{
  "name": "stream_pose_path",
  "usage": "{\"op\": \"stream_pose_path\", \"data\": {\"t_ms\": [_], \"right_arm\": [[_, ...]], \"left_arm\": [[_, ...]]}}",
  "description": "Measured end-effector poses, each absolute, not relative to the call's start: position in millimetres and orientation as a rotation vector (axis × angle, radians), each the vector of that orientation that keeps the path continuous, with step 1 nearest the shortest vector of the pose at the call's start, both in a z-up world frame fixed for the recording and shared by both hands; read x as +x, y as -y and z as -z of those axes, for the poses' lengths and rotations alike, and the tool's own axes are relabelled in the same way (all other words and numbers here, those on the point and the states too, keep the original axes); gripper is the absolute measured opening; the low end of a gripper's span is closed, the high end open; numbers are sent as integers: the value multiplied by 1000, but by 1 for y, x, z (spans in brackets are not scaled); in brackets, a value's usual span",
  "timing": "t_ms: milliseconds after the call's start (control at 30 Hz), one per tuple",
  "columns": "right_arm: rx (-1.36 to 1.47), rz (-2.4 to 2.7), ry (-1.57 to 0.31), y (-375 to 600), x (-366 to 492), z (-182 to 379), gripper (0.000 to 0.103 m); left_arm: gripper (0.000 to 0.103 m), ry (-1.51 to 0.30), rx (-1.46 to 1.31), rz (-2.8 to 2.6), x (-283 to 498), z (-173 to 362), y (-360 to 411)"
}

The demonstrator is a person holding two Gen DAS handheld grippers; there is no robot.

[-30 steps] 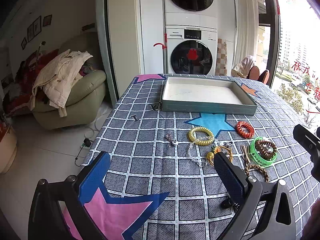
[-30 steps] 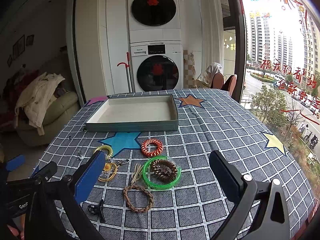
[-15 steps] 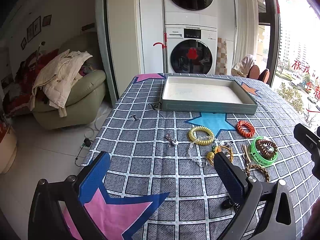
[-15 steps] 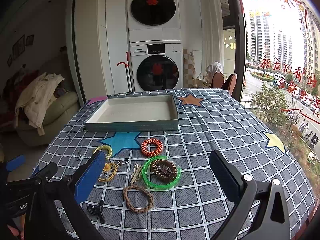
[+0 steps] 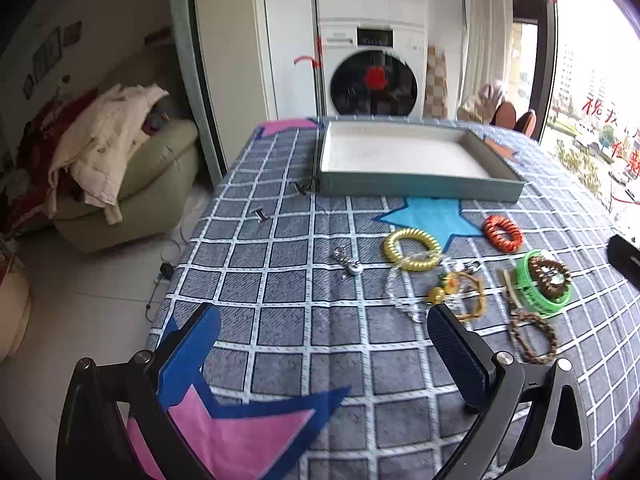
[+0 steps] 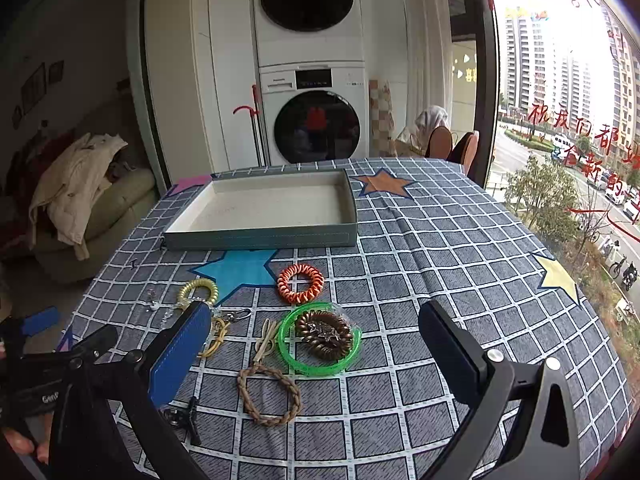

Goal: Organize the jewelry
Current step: 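Grasp the silver pendant with the left tool while the right tool grasps the orange coil bracelet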

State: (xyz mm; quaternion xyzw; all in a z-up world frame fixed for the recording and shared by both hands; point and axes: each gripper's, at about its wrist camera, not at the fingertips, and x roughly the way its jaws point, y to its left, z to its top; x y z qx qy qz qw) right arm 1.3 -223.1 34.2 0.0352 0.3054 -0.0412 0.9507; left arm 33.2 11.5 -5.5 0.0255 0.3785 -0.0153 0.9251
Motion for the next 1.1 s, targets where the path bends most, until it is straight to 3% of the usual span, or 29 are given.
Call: {"op": "stream_pose_path", "data": {"t_ms": [567,667,833,967,1067,1100], "right_arm": [[147,59,-885,264,105,-10,99],[124,55,-933,262,127,3,89],[94,36,-1056,256,153,33,60],[26,26,-1080,247,159,43,53],[-13,17,-1077,241,161,44,50],[-18,11,-1075,238,161,44,46]], "left_arm": [[103,-957,44,76,117,40,-23],[103,-971,52,86,126,45,-17],[103,-986,63,89,136,51,-12],[96,-983,65,112,139,52,-8],[82,-970,73,142,139,51,-1],[71,-968,73,160,140,50,2]]}}
